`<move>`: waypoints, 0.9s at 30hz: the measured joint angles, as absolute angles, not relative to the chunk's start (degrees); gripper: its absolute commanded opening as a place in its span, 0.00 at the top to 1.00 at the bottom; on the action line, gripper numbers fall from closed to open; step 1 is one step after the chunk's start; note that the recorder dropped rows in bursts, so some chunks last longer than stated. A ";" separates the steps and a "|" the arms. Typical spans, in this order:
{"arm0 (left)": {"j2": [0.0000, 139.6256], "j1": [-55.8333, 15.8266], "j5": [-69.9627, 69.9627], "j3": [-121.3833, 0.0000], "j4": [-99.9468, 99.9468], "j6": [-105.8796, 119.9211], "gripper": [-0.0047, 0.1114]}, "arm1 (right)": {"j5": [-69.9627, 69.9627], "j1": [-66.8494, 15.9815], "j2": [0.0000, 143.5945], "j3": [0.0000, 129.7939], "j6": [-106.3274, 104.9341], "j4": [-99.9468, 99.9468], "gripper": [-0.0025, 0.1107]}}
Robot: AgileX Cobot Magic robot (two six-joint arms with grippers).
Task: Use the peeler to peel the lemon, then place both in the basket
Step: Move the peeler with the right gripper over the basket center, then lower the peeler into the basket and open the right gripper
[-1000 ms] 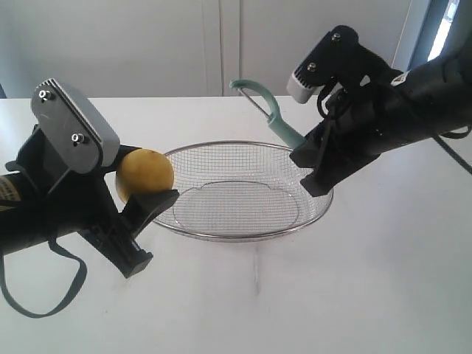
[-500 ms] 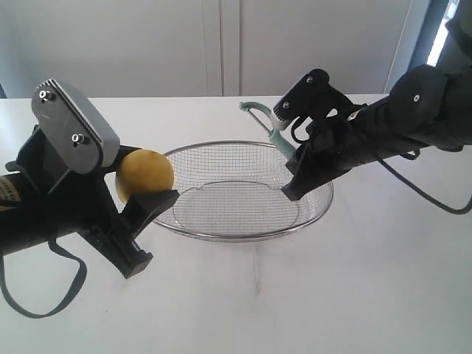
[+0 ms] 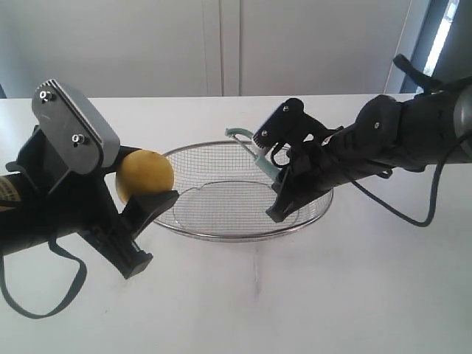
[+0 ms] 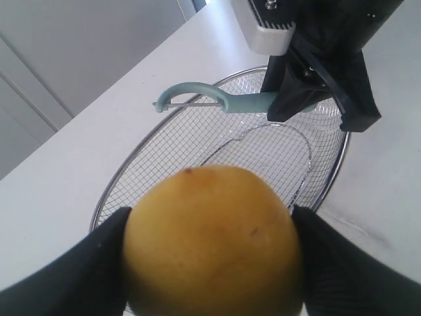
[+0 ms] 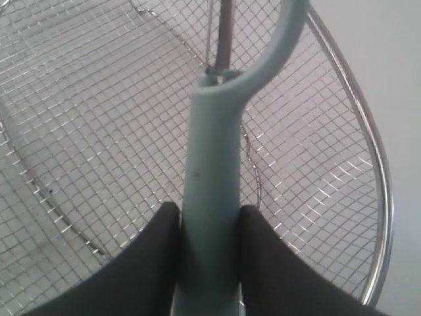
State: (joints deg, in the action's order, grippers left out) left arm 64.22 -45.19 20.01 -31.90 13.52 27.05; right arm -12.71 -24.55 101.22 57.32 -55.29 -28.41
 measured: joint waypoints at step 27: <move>64.22 -45.19 19.47 -31.90 13.52 27.05 0.96 | -10.82 -24.55 104.24 57.40 -50.86 -28.41 0.56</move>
